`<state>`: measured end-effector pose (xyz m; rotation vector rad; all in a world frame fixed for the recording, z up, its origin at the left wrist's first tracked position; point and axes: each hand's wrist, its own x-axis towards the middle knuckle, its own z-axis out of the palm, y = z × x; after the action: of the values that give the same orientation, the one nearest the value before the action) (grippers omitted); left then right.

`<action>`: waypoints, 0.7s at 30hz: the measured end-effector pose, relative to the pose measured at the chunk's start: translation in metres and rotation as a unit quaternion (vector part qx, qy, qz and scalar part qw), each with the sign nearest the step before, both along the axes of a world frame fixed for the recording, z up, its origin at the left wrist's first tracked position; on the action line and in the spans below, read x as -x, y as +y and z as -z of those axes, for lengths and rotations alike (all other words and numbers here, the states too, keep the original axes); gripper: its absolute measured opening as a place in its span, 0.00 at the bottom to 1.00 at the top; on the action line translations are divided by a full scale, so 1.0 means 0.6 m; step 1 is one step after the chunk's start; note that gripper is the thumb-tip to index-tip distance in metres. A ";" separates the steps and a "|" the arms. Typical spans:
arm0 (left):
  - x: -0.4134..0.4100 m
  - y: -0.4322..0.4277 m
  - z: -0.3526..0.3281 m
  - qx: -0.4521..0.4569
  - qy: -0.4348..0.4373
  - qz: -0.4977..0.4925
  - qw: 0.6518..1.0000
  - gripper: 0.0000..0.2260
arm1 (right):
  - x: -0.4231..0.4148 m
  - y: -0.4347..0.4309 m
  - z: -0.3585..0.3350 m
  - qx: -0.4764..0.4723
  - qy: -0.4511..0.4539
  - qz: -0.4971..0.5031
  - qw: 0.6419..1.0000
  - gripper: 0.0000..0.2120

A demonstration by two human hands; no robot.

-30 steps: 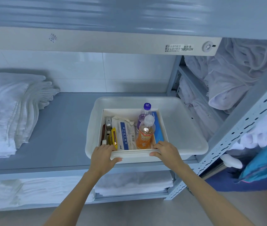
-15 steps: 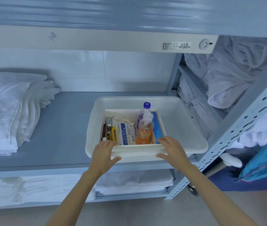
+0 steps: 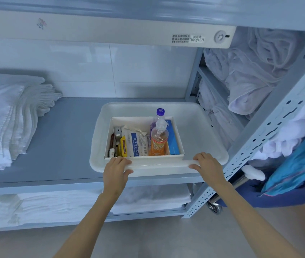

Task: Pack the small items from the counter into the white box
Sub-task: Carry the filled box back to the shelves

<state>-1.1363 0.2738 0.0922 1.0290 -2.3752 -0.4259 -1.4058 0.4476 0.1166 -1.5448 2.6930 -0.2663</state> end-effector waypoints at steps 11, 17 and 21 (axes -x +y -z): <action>0.011 0.007 -0.014 -0.018 -0.047 -0.025 0.998 0.12 | -0.005 -0.001 -0.015 -0.049 -0.002 0.013 0.999 0.18; -0.003 0.008 -0.044 0.000 -0.090 0.036 0.995 0.16 | -0.055 0.016 -0.041 -0.053 -0.034 0.021 0.998 0.28; -0.017 0.004 -0.094 0.072 -0.065 0.054 0.994 0.16 | -0.101 0.032 -0.107 -0.023 -0.038 -0.019 0.999 0.31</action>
<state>-1.1262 0.2759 0.1487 0.8910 -2.5447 -0.2276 -1.3453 0.4671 0.1805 -1.5390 2.5915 -0.2552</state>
